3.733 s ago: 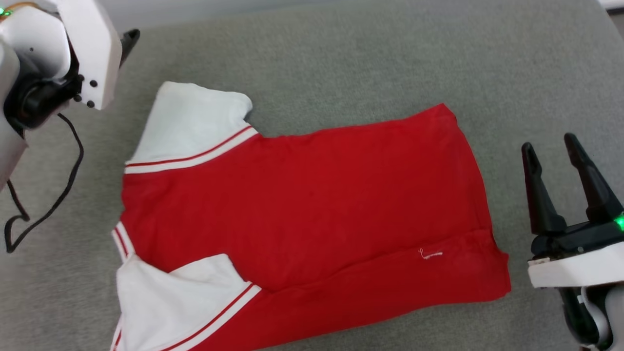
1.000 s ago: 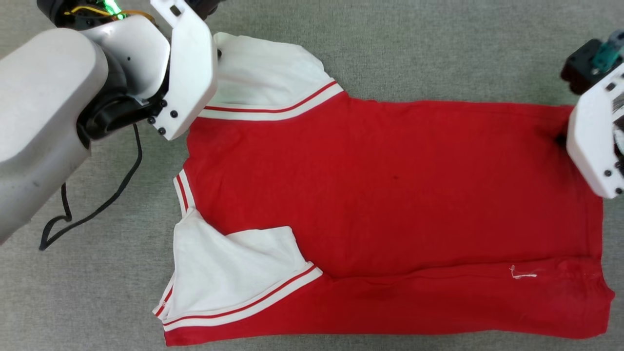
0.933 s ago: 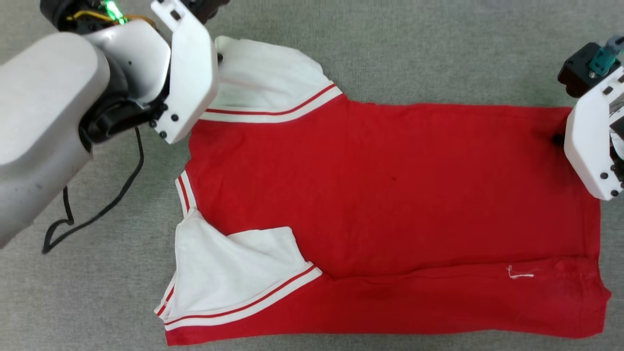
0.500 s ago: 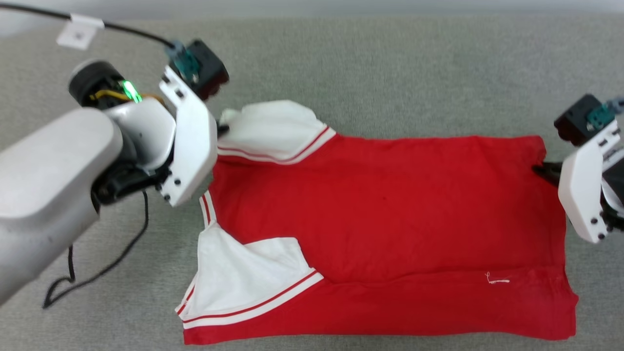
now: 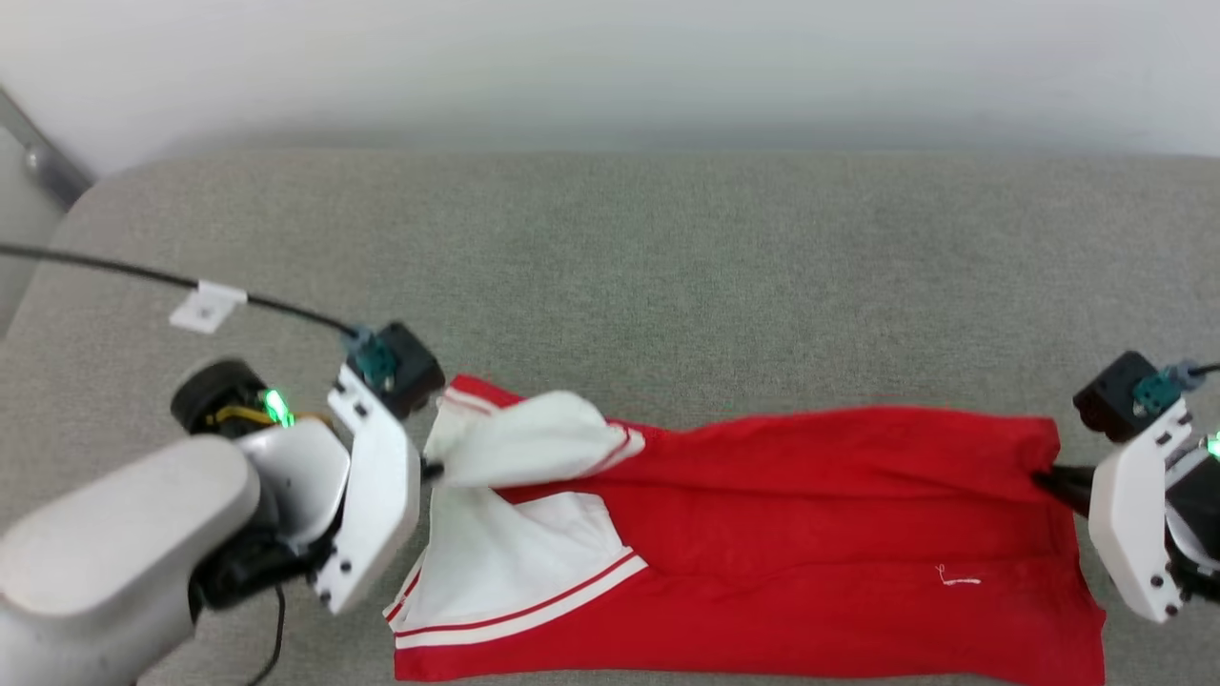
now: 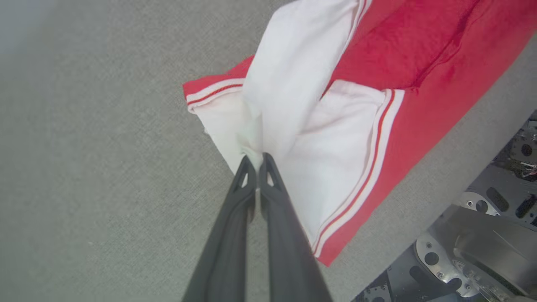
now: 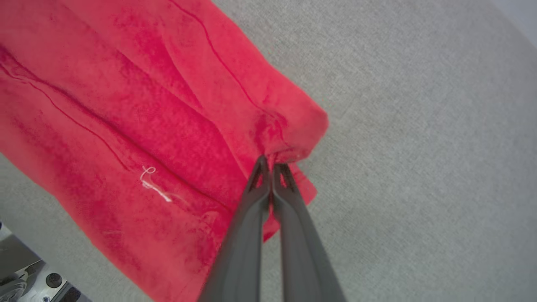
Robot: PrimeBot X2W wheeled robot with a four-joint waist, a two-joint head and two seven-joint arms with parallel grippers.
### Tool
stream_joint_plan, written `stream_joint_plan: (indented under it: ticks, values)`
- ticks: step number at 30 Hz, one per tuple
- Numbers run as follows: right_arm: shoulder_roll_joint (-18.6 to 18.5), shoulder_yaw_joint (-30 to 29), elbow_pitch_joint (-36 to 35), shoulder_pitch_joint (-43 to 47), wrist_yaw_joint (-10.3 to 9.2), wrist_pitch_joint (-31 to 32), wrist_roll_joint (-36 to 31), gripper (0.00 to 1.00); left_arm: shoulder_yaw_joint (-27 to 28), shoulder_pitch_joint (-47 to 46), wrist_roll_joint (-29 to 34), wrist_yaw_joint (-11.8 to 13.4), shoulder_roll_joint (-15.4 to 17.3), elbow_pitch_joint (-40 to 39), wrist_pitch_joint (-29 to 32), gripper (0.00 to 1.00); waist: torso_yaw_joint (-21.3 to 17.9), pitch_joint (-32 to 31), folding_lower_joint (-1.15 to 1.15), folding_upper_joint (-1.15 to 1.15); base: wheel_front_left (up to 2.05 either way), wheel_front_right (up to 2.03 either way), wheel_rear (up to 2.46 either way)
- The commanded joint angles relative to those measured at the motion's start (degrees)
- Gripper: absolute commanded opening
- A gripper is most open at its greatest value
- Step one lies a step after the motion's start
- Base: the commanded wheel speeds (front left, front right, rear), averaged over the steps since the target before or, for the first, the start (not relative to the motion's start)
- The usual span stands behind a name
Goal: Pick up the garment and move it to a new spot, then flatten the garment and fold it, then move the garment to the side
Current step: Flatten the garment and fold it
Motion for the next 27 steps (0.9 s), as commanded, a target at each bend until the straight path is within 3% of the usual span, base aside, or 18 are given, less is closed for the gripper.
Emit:
stream_joint_plan:
  ticks: [1,12,18,19,20,21,24,27]
  values:
    - [-0.27,0.08,-0.14,1.52,-0.05,-0.57,0.69,0.00,-0.39,2.25,-0.38,0.44,0.45,-0.58,-0.29,0.00,0.36,-1.01,0.01,0.00,0.00,0.00,0.00]
    - [-1.53,-1.15,-0.65,11.93,-0.05,-3.75,1.53,0.00,-0.79,16.88,-0.88,3.25,0.01,-2.35,-3.74,0.00,0.18,-2.87,0.01,0.00,0.00,0.00,0.00]
    - [0.99,-2.57,2.66,15.30,-0.05,-4.95,0.91,0.00,-0.82,20.30,-0.29,4.21,-1.56,0.28,-6.68,0.00,-0.09,-2.51,0.01,0.00,0.00,0.00,0.00]
    - [1.44,-3.28,3.50,15.58,-0.05,-5.51,0.73,0.07,-0.74,20.47,0.16,4.44,-1.78,0.91,-7.49,0.23,-0.11,-2.57,0.01,0.00,0.00,0.00,0.00]
    - [2.05,-3.74,4.07,15.87,-0.05,-5.85,0.71,0.36,-0.52,20.42,0.80,4.62,-1.92,1.59,-8.59,0.90,-0.12,-2.72,0.01,0.00,0.00,0.00,0.00]
    - [2.55,-4.40,4.31,16.02,-0.05,-6.50,0.72,1.00,-0.19,20.45,1.25,5.04,-2.09,2.05,-9.74,1.00,-0.15,-2.98,0.01,0.00,0.00,0.00,0.00]
    - [2.52,-6.44,3.99,16.55,-0.05,-8.51,-0.15,1.00,1.04,20.69,2.94,5.70,-1.84,2.36,-14.49,1.00,-0.27,-4.14,0.01,0.00,0.00,0.00,0.00]
    - [1.75,-9.52,2.41,17.32,-0.05,-10.80,-0.51,1.00,2.78,21.33,5.29,7.99,-1.10,1.77,-20.68,1.00,-0.41,-5.27,0.01,0.00,0.00,0.00,0.00]
